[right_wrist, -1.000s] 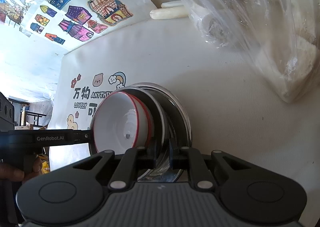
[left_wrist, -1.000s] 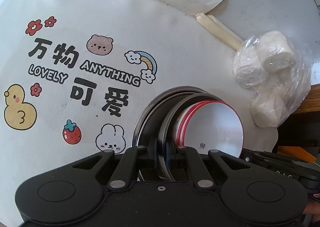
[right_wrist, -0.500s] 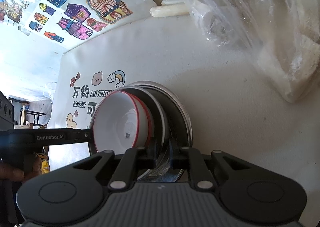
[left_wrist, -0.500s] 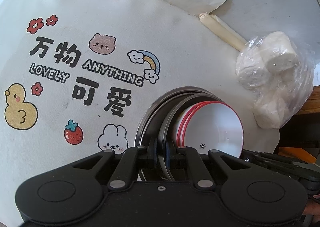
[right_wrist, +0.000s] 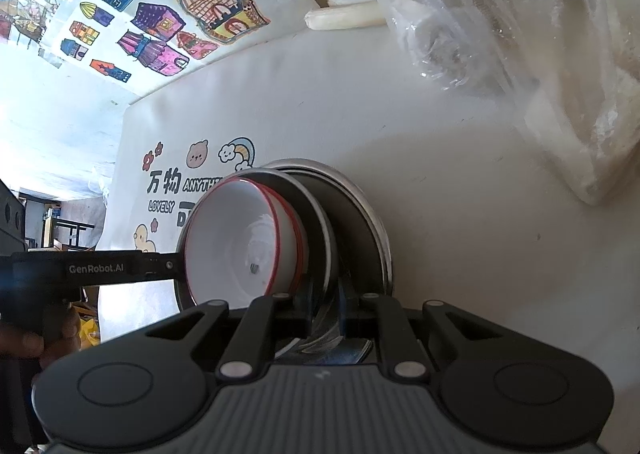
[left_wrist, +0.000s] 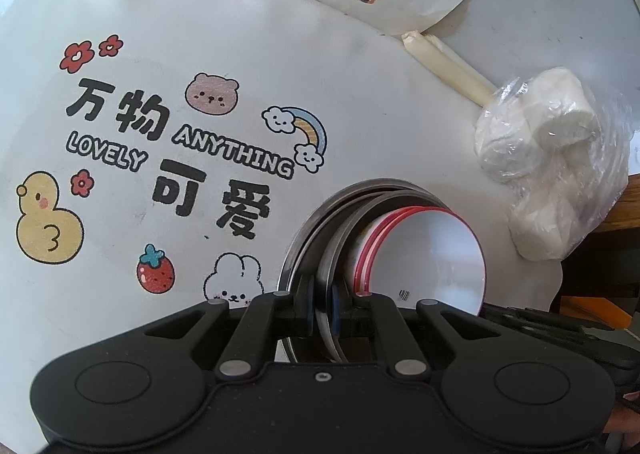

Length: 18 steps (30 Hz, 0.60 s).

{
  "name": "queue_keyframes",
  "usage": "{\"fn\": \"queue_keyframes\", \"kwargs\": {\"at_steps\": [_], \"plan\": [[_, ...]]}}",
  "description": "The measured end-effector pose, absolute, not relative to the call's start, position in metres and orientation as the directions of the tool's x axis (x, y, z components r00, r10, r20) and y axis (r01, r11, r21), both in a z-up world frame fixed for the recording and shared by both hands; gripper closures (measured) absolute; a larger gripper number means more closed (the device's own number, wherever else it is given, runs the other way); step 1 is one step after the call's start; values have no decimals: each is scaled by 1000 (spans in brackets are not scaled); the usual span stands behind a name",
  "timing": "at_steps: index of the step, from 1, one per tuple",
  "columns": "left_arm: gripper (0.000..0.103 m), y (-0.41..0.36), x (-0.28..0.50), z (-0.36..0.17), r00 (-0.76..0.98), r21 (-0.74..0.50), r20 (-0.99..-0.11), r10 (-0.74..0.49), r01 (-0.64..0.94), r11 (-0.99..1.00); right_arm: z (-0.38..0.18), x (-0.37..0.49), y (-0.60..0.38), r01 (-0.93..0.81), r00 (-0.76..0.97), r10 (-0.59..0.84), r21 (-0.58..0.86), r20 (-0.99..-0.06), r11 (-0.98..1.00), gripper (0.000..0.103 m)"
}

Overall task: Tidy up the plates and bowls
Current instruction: 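Lower the steel bowl with both tools onto the steel plate stack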

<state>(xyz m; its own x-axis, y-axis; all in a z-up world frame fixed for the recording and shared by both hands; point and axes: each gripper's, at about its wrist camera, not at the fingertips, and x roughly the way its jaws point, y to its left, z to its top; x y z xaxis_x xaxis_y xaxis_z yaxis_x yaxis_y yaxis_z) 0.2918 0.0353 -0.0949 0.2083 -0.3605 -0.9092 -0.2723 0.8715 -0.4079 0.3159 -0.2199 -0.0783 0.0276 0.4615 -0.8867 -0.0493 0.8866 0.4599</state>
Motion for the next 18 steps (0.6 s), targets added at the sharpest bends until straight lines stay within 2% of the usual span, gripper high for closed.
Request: {"fn": "queue_keyframes", "kwargs": {"at_steps": [18], "plan": [[96, 35, 292, -96, 203, -399, -914, -352, -283, 872, -80, 318, -217, -48, 19, 469, 468, -883, 883, 88]]}}
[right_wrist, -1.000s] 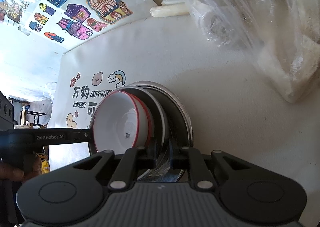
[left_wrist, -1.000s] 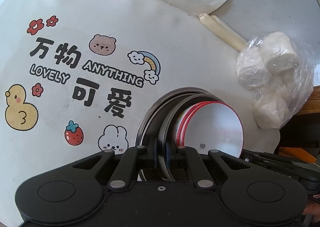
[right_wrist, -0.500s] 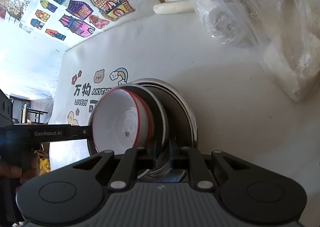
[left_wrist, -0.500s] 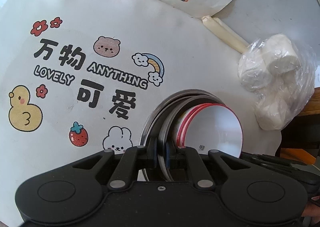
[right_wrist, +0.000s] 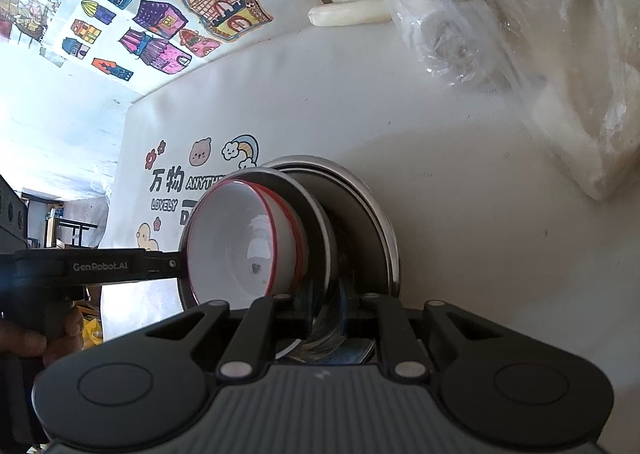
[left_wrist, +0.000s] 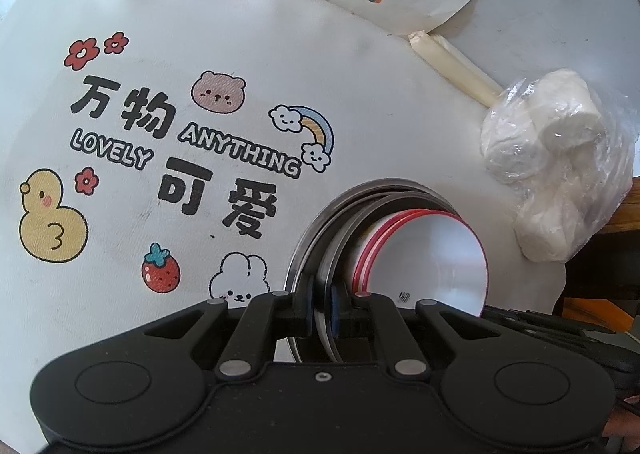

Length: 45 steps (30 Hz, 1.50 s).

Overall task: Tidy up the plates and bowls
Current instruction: 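Lower the steel bowl with both tools onto the steel plate stack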

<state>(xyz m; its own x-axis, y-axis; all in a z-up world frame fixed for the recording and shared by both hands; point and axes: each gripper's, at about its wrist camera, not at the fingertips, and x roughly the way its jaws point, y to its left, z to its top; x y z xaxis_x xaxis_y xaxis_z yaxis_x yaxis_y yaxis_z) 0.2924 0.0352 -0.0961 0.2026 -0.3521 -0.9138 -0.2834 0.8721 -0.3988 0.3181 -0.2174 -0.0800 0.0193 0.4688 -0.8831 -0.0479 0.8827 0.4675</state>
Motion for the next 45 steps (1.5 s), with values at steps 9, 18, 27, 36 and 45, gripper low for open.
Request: {"fn": "queue_keyframes", "kwargs": {"at_steps": [9, 18, 27, 36, 45], "plan": [[96, 36, 292, -96, 203, -398, -914, -351, -284, 873, -80, 318, -218, -47, 19, 468, 467, -883, 883, 87], [95, 35, 292, -95, 202, -393, -916, -346, -287, 874, -80, 318, -217, -44, 20, 469, 468, -883, 883, 86], [95, 33, 290, -91, 211, -385, -919, -333, -296, 874, -79, 318, -218, -41, 29, 466, 465, -884, 884, 86], [89, 32, 287, -84, 225, -373, -922, -314, -303, 877, -77, 316, -218, -43, 45, 458, 456, -888, 889, 86], [76, 30, 281, -74, 245, -338, -931, -270, -305, 890, -73, 312, -219, -45, 65, 446, 444, -892, 895, 73]]}}
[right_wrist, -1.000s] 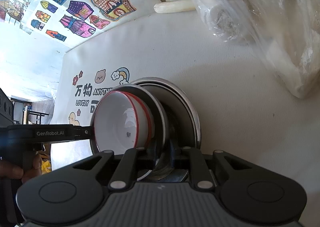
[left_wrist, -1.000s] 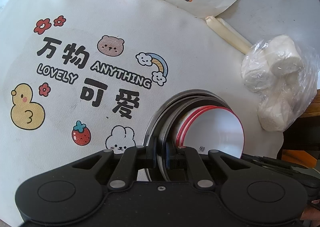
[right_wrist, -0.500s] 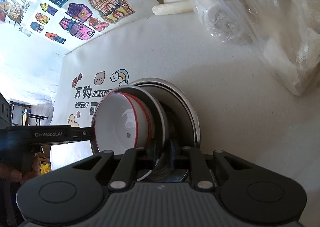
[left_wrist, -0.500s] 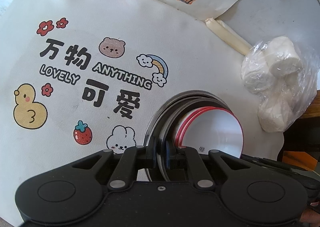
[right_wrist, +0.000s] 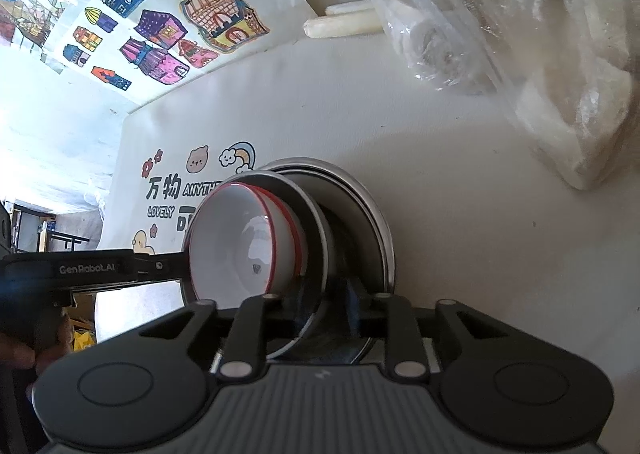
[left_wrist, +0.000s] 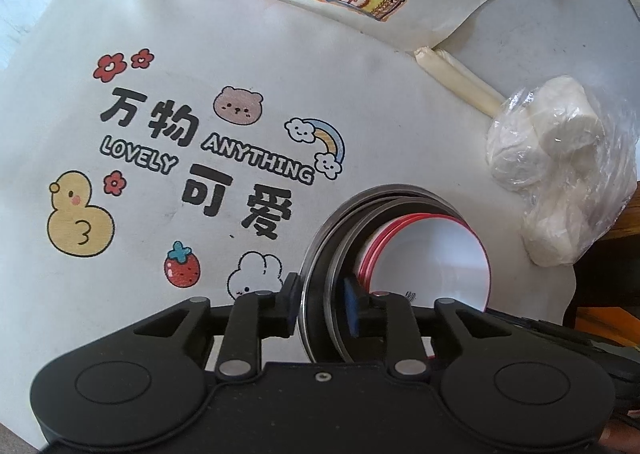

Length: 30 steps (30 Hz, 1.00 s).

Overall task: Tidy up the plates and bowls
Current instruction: 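Lower the steel bowl with both tools onto the steel plate stack, then open both tools to release the steel bowl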

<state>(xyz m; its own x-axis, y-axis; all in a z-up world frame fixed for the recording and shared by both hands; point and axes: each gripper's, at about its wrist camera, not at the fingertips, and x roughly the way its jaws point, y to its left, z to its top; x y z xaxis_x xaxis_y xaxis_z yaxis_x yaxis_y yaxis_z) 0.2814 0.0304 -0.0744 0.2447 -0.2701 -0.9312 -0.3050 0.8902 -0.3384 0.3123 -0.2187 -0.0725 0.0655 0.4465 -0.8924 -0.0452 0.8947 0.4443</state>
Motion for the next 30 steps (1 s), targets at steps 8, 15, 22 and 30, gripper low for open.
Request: {"fn": "queue_keyframes", "kwargs": {"at_steps": [8, 15, 22, 30], "plan": [[54, 33, 272, -66, 275, -311, -935, -226, -321, 895, -64, 308, -220, -66, 92, 435, 431, -896, 900, 70], [45, 35, 260, -63, 298, -300, -933, -200, -341, 891, -55, 304, -224, -89, 114, 437, 429, -892, 899, 64], [32, 19, 247, -49, 359, -317, -914, -190, -336, 887, -45, 297, -235, -124, 124, 448, 434, -885, 892, 53], [15, -6, 230, -37, 413, -305, -899, -146, -351, 885, -24, 292, -253, -203, 164, 467, 433, -869, 878, 23]]}}
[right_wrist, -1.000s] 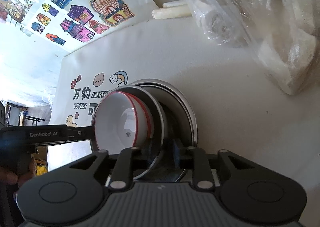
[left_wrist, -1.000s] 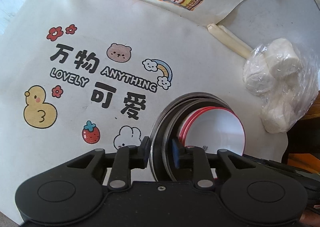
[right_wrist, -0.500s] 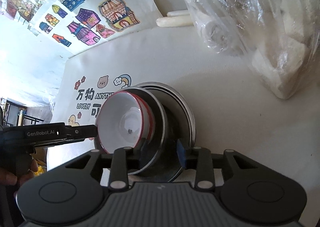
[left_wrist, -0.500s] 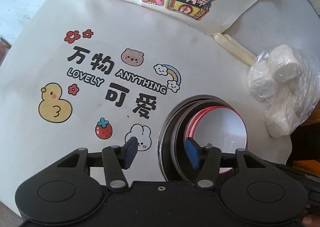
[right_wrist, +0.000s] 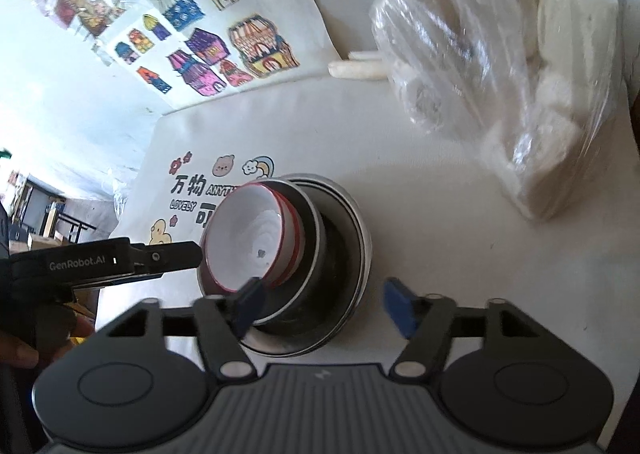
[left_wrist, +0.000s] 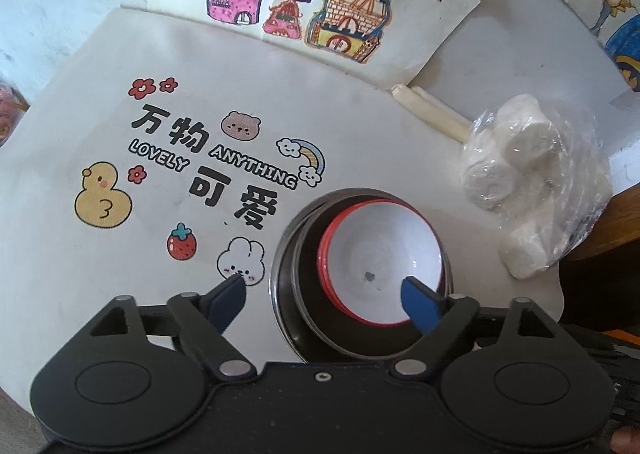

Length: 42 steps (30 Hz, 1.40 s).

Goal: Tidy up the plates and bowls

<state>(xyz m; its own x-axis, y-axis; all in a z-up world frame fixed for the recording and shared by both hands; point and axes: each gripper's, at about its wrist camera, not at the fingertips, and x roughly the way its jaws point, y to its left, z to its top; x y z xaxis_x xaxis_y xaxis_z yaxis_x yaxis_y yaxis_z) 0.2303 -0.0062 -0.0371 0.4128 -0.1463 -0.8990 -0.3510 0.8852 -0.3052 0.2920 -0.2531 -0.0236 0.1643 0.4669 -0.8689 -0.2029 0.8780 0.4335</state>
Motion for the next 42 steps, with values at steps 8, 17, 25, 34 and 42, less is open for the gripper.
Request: {"fn": "queue_keyframes", "kwargs": {"at_steps": [8, 17, 25, 34, 42], "plan": [[3, -35, 205, -25, 471, -268, -879, -70, -368, 890, 2, 281, -269, -319, 220, 469, 391, -855, 863, 6], [1, -58, 171, -8, 545, -242, -838, 6, -382, 892, 28, 262, -284, -403, 305, 508, 374, -806, 835, 0], [1, -51, 145, 7, 631, -243, -775, 40, -356, 902, 45, 251, -281, -407, 384, 498, 342, -777, 847, 0], [1, -26, 115, 15, 667, -248, -745, 16, -299, 921, 59, 218, -262, -356, 469, 443, 296, -764, 886, 0], [1, -4, 85, 17, 678, -248, -735, -28, -231, 941, 70, 176, -242, -275, 541, 375, 263, -753, 925, 0]]}}
